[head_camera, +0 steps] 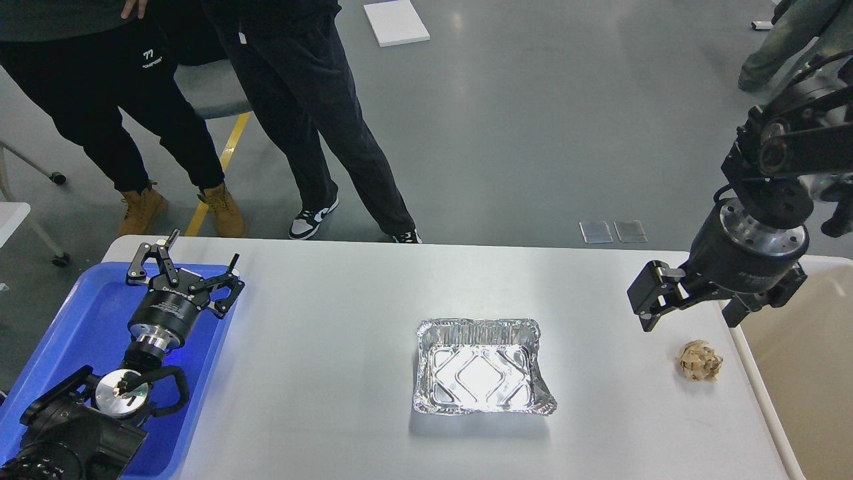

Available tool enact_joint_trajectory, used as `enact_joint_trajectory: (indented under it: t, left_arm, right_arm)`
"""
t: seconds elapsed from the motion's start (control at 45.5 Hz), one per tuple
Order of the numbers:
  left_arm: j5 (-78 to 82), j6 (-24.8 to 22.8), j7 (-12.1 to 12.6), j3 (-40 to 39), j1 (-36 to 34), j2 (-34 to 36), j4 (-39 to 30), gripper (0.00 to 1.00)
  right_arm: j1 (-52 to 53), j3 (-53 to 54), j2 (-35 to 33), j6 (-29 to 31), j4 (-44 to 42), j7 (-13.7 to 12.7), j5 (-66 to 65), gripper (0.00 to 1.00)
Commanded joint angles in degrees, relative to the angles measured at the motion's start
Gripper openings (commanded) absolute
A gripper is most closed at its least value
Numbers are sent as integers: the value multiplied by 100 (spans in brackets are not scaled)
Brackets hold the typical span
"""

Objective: Tidy desktop
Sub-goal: 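Move the right gripper over the aluminium foil tray's edge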

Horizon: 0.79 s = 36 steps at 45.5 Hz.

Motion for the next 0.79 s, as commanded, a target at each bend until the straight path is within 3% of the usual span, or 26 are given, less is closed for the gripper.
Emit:
enact_joint_trajectory:
  t: [0.0,0.352,0.769]
  left_arm:
    - [0,0,-5,0,0,0,0,100]
    - [0,0,-5,0,0,0,0,100]
    - [0,0,-5,0,0,0,0,100]
  right_arm:
    - [-9,6,17,1,0,-5,7,100]
    - [-202,225,324,-17,-193,-5,78,100]
    - [-1054,849,1449,-35,-1379,3,666,100]
